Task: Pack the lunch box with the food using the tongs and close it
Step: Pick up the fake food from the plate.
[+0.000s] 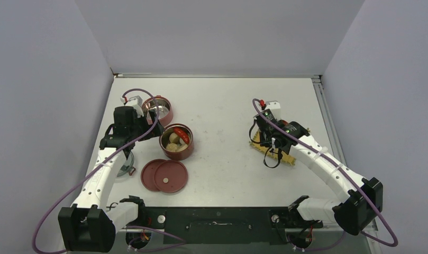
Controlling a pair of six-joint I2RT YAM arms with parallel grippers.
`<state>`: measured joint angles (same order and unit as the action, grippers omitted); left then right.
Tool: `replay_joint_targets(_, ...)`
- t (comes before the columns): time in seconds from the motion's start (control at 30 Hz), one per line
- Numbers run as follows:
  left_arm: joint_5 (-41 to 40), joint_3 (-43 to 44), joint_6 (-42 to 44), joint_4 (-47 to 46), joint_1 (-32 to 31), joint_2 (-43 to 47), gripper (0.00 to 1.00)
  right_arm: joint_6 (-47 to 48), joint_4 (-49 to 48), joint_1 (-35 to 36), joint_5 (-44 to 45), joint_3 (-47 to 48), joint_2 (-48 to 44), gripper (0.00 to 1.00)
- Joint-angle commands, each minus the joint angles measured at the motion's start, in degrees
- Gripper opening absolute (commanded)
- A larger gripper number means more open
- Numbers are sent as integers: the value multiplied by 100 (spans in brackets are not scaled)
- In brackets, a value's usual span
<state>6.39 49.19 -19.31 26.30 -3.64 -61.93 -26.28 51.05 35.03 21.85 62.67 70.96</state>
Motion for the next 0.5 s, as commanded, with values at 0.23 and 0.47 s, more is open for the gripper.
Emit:
replay_joint_targets(0.23,33,204,-249,-421,182,-198,85,-8,-345,50,-2,130,-458,5)
replay_joint_targets(0.47,363,755,-678,-692,925,-1159,74,135,-630,66,-134,0,-685,5)
